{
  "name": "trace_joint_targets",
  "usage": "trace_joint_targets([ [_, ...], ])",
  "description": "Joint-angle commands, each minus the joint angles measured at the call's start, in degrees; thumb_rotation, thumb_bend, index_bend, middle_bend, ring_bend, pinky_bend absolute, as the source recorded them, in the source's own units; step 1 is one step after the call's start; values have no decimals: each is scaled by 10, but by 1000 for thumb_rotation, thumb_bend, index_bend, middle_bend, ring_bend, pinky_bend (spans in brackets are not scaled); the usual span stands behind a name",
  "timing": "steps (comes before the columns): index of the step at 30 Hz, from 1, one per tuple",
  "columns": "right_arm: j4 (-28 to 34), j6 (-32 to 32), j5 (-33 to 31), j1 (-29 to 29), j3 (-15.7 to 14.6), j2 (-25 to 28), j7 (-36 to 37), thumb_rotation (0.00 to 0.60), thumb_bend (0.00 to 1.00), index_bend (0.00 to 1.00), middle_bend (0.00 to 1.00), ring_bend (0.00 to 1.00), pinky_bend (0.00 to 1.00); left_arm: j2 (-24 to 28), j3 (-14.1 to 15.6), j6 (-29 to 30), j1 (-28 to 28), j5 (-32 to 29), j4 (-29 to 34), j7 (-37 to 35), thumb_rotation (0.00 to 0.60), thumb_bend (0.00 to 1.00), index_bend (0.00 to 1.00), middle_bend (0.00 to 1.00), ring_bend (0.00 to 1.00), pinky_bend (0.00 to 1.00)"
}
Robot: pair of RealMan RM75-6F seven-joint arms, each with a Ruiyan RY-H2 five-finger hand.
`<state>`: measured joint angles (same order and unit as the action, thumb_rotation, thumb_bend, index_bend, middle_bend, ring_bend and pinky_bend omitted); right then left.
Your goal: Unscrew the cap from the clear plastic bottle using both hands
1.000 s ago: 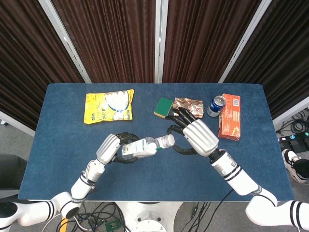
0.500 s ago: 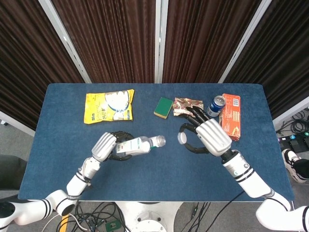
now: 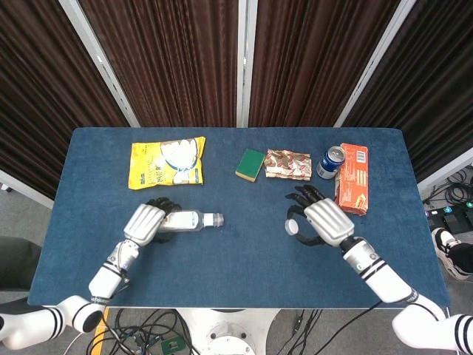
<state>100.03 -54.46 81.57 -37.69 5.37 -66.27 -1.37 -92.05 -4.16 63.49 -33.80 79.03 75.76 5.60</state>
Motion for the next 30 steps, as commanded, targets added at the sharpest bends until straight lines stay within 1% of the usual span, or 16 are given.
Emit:
trace_joint_targets([
  [1, -43, 27, -11, -12, -15, -43, -37, 600, 398, 474, 112, 0, 0, 16, -8, 10, 12, -15, 30, 19, 600, 244, 186, 213, 121, 263],
  [6, -111, 44, -23, -21, -23, -107, -77, 600, 396, 412, 93, 0, 0, 43, -14, 55, 34, -2, 68, 11, 600, 230, 171, 199, 120, 259],
  [13, -173, 66, -38, -30, -32, -165, -122, 600, 379, 327, 74, 0, 0, 87, -17, 113, 73, 8, 96, -19, 600, 226, 171, 200, 120, 259],
  [14, -178, 68, -40, -30, -33, -170, -126, 600, 375, 294, 67, 0, 0, 92, -17, 118, 77, 8, 97, -23, 600, 226, 171, 199, 120, 259],
  [16, -183, 64, -42, -29, -33, -172, -135, 600, 363, 197, 49, 0, 0, 105, -18, 132, 89, 8, 100, -30, 600, 226, 170, 199, 120, 259],
  [19, -167, 26, -40, -12, -26, -151, -129, 600, 357, 105, 41, 0, 0, 128, -20, 150, 108, 4, 102, -43, 600, 225, 171, 200, 120, 258],
  [23, -128, -58, -31, 32, -13, -85, -86, 600, 358, 82, 41, 0, 0, 157, -19, 178, 141, -7, 91, -62, 600, 224, 171, 200, 120, 257],
  [24, -117, -87, -29, 51, -11, -63, -72, 600, 357, 80, 42, 0, 0, 163, -18, 186, 152, -13, 85, -66, 600, 224, 174, 200, 120, 256],
  [28, -94, -182, -10, 119, -20, -2, -14, 600, 366, 77, 41, 0, 0, 173, -13, 211, 187, -29, 57, -77, 600, 224, 183, 204, 120, 246],
  [30, -90, -226, 1, 157, -31, 26, 16, 600, 377, 65, 32, 0, 0, 179, -3, 221, 204, -22, 39, -84, 600, 225, 185, 204, 120, 209],
])
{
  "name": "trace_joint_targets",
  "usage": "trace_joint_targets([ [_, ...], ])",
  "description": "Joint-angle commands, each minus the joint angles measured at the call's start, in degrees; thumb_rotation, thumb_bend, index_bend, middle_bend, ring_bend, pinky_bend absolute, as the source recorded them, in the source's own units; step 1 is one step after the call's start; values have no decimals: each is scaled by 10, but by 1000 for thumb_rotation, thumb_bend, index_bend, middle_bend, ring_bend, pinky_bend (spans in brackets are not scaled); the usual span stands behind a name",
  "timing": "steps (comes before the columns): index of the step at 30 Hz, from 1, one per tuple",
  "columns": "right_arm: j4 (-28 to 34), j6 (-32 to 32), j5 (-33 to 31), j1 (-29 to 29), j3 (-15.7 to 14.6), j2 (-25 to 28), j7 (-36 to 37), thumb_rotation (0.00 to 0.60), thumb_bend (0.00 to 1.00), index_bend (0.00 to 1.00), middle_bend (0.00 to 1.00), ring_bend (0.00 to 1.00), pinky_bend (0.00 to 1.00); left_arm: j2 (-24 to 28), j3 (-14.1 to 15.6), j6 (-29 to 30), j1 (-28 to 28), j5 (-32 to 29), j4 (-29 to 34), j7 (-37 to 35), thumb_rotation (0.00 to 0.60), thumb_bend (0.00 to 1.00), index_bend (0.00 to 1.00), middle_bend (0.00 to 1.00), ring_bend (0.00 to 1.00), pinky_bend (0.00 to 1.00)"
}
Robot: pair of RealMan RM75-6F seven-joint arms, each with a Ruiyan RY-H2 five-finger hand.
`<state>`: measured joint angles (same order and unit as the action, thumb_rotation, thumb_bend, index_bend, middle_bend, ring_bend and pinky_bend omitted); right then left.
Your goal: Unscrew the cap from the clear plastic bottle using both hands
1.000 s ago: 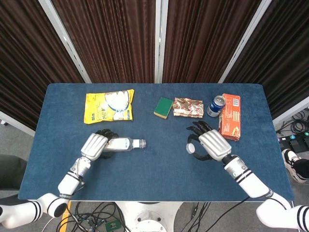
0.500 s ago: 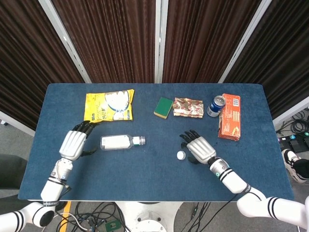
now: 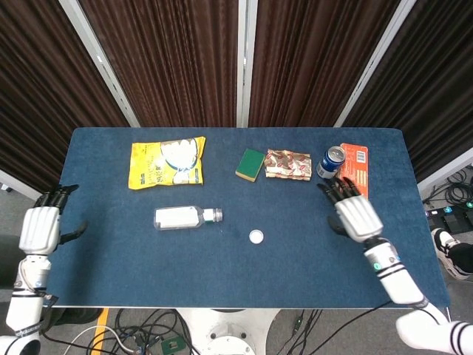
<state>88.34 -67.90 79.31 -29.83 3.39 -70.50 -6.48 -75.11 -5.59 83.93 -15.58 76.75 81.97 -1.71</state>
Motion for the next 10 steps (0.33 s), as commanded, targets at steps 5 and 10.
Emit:
trace_joint_targets([
  [5, 36, -178, 43, 156, -36, 107, 113, 600, 399, 47, 13, 0, 0, 29, 34, 52, 62, 19, -19, 0, 600, 225, 186, 204, 120, 150],
  [10, 37, -235, 51, 209, -44, 115, 139, 600, 402, 47, 12, 0, 0, 56, 59, 72, 95, 33, 51, 38, 600, 224, 186, 204, 120, 149],
])
